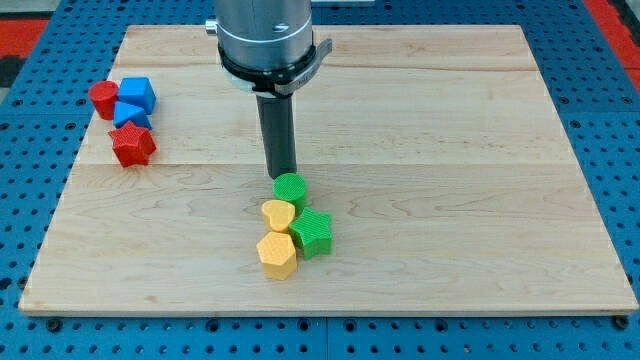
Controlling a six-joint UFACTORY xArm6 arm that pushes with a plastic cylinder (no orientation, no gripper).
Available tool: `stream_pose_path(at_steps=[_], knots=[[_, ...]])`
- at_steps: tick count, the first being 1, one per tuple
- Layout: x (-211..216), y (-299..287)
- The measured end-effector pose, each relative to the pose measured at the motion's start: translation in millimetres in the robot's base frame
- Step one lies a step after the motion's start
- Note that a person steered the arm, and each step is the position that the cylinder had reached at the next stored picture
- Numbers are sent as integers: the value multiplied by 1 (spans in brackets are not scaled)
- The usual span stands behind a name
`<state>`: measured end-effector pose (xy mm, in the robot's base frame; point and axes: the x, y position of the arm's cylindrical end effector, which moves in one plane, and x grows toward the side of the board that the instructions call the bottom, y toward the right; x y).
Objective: Move the yellow blocks diagonally in between green blocks
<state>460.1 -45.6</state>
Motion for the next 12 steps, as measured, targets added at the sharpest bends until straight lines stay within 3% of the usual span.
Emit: stream_pose_path(at_steps=[3, 4, 5, 6, 7, 8, 10, 12], knots=[[-1, 1], [-29, -13], [-27, -84], [52, -118], [135, -114], [159, -112], [157, -38], [115, -12]])
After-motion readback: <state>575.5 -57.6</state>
